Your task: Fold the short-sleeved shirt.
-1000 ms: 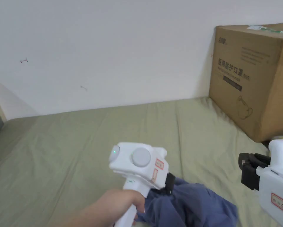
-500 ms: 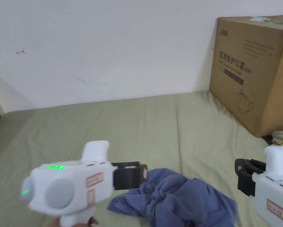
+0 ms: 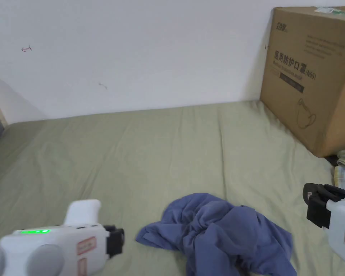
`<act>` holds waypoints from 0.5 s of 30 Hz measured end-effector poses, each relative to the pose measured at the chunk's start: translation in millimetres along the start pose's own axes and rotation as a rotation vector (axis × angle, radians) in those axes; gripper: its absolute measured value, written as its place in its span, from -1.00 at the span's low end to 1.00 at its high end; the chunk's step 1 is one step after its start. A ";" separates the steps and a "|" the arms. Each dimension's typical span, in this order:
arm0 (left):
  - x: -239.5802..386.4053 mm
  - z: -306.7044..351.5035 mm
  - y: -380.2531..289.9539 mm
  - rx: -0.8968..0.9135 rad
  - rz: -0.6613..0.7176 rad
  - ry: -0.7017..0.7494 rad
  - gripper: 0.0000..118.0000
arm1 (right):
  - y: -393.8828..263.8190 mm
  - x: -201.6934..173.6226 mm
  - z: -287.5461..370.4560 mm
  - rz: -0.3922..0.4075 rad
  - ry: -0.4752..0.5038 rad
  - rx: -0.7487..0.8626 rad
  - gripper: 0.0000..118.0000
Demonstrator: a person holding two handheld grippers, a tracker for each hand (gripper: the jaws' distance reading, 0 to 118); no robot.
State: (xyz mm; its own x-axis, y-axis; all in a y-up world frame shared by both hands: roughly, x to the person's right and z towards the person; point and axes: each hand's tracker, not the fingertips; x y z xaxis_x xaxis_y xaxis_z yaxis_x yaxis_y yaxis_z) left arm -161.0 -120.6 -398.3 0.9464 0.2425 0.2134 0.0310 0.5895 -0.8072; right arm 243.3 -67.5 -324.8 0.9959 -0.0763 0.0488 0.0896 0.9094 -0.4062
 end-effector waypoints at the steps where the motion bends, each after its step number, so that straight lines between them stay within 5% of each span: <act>1: 7.1 -23.9 -7.3 -0.061 -0.024 -0.019 -1.00 | -1.5 3.0 -3.0 -0.005 -0.002 -0.013 -1.00; 2: 15.4 -46.2 -16.4 -0.125 -0.051 -0.037 -0.95 | -3.8 5.2 -6.0 -0.011 -0.003 -0.026 -1.00; 3: 24.8 -64.2 -28.3 -0.167 -0.073 -0.019 -0.55 | -6.4 6.9 -8.8 -0.016 -0.004 -0.038 -1.00; 5: 41.5 -102.6 -49.9 -0.218 -0.107 -0.036 0.87 | -11.7 9.3 -14.7 -0.020 -0.004 -0.063 -1.00; 6: 48.0 -114.5 -56.9 -0.233 -0.110 -0.055 0.98 | -14.2 9.9 -17.6 -0.018 -0.006 -0.075 -1.00; 13: 93.4 -168.8 -77.1 -0.189 -0.105 0.052 0.99 | -35.2 12.0 -42.9 0.002 -0.008 -0.158 -1.00; 14: 93.9 -162.7 -75.6 -0.179 -0.100 0.023 0.79 | -37.9 13.2 -46.8 0.006 -0.008 -0.166 -1.00; 15: 93.7 -154.8 -73.9 -0.138 -0.085 -0.017 0.36 | -40.6 14.8 -49.8 0.004 -0.009 -0.169 -1.00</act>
State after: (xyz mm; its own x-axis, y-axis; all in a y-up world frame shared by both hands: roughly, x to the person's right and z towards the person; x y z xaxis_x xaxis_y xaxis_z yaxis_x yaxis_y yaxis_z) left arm -24.9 -260.7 -403.8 0.9328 0.2101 0.2929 0.1558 0.4977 -0.8532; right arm 255.1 -125.9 -353.0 0.9961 -0.0685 0.0552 0.0876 0.8278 -0.5541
